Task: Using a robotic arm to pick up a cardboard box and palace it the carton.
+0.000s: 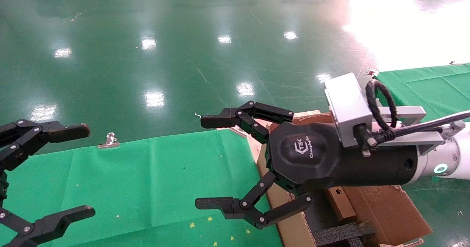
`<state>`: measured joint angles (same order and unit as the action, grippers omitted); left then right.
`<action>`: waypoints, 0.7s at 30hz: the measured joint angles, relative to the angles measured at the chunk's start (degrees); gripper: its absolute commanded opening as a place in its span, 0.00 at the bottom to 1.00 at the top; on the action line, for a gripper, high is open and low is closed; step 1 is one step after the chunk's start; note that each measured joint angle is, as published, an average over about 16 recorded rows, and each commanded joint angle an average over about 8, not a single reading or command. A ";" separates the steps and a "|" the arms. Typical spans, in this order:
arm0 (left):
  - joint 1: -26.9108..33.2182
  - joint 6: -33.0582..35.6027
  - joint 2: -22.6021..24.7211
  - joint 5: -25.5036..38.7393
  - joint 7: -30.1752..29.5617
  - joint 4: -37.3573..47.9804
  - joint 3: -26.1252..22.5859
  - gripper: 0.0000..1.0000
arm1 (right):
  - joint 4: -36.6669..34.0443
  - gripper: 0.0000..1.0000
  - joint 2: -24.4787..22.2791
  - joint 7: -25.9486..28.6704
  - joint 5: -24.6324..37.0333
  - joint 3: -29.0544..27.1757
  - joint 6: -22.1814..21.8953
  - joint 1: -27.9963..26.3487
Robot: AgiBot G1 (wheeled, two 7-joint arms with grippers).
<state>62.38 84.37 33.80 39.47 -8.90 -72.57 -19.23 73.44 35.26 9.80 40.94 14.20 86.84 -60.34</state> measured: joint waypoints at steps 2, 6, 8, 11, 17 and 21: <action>0.00 0.00 0.00 0.00 0.00 0.00 0.00 1.00 | 0.01 1.00 -0.02 0.16 0.09 0.22 -0.13 -0.14; 0.00 0.00 0.00 0.00 0.00 0.00 0.00 1.00 | 0.03 1.00 -0.08 0.41 0.31 0.69 -0.42 -0.44; 0.00 0.00 0.00 0.00 0.00 0.00 0.00 1.00 | 0.04 1.00 -0.10 0.51 0.42 0.88 -0.54 -0.57; 0.00 0.00 0.00 0.00 0.00 0.00 0.00 1.00 | 0.05 1.00 -0.14 0.64 0.54 1.10 -0.69 -0.72; 0.00 0.00 0.00 0.00 0.00 0.00 0.00 1.00 | 0.08 1.00 -0.18 0.81 0.72 1.42 -0.90 -0.94; 0.00 0.00 0.00 0.00 0.00 0.00 0.00 1.00 | 0.09 1.00 -0.19 0.86 0.77 1.53 -0.96 -1.01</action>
<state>62.38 84.37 33.80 39.47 -8.90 -72.57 -19.23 73.53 35.07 10.66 41.71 15.73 85.88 -61.35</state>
